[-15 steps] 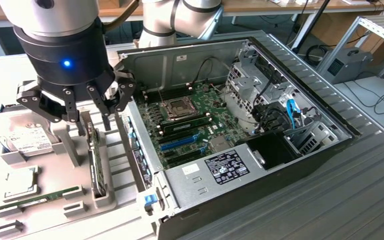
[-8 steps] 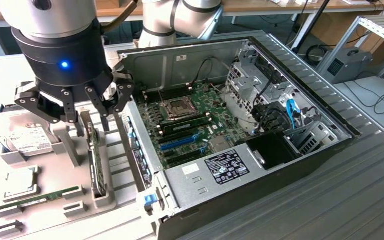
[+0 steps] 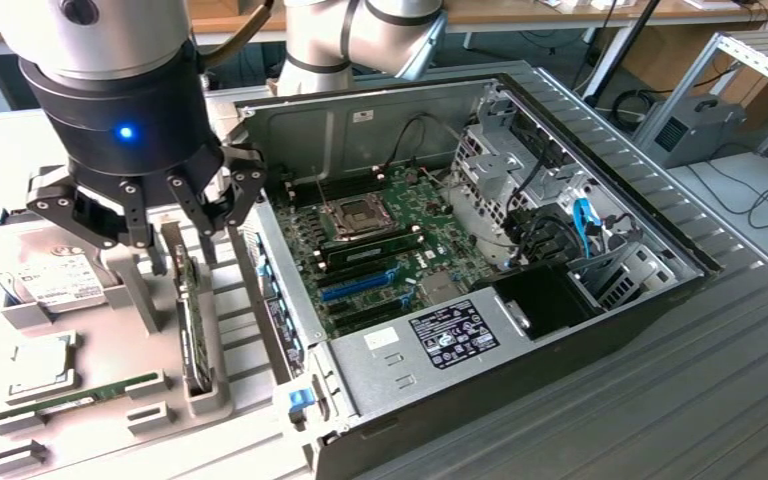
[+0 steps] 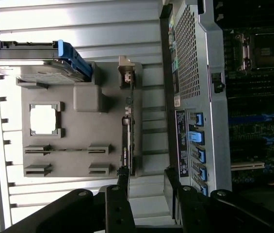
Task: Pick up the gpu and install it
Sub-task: 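Pick up the gpu and move the gpu toward the slot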
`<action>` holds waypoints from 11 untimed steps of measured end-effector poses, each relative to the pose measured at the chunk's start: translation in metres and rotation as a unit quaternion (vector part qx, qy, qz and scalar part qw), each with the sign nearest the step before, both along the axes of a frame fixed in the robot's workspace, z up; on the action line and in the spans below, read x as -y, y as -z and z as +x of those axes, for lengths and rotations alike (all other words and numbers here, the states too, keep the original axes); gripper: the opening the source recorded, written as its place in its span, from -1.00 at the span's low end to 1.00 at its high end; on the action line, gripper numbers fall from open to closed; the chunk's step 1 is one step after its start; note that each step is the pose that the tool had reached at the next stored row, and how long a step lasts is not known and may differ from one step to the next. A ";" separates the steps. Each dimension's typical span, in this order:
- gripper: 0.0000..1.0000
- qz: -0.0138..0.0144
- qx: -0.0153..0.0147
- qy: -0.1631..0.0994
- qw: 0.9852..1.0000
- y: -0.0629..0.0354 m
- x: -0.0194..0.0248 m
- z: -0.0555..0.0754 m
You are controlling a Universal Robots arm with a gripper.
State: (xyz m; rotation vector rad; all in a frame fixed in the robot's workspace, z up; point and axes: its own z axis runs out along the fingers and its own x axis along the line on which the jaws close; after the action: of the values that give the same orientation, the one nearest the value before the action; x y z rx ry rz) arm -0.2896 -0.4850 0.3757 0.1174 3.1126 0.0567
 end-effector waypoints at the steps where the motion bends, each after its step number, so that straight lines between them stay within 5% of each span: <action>1: -0.15 0.000 0.000 0.000 1.000 0.0002 0.0000 0.000; 11: -0.15 0.000 0.000 0.000 1.000 0.0017 0.0000 -0.002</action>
State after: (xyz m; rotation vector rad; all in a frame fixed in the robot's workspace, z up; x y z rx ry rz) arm -0.2917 -0.4850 0.3741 0.1174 3.1125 0.0569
